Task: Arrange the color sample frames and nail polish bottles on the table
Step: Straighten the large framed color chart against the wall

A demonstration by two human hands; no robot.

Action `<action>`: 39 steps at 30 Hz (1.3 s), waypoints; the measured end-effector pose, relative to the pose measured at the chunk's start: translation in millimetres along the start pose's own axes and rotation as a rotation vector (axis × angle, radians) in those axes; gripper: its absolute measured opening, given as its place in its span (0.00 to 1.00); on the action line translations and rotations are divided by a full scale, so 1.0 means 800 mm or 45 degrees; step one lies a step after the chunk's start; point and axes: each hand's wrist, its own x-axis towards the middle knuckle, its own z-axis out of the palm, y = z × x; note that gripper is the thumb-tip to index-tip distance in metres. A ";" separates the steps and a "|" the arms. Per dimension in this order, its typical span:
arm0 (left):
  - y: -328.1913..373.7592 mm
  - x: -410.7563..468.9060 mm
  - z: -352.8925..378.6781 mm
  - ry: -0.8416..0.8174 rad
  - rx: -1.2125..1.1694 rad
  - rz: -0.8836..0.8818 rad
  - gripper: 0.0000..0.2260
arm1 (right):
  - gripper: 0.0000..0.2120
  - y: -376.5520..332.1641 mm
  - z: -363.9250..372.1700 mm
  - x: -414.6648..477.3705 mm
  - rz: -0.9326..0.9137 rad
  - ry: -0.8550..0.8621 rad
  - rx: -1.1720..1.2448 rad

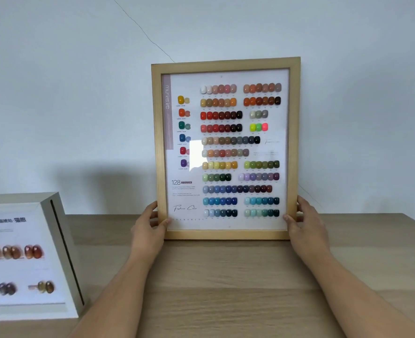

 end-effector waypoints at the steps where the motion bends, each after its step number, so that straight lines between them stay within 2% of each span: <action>1: -0.001 0.001 0.001 -0.005 0.004 -0.001 0.21 | 0.23 0.001 0.000 0.000 0.002 -0.007 -0.001; 6: -0.006 0.001 -0.001 -0.004 0.023 0.010 0.22 | 0.24 0.001 -0.002 -0.001 0.007 -0.022 0.008; 12: 0.003 -0.004 -0.004 0.065 0.027 0.121 0.30 | 0.26 -0.003 -0.007 -0.005 -0.058 0.060 0.111; 18: 0.007 -0.004 -0.003 0.111 0.065 0.176 0.29 | 0.26 -0.002 -0.007 -0.006 -0.055 0.062 0.116; 26: 0.004 0.000 -0.005 0.066 0.058 0.188 0.27 | 0.26 -0.003 -0.010 -0.010 -0.073 0.086 0.111; 39: 0.003 -0.003 -0.007 0.115 0.134 0.207 0.30 | 0.28 -0.004 -0.012 -0.014 -0.070 0.045 0.119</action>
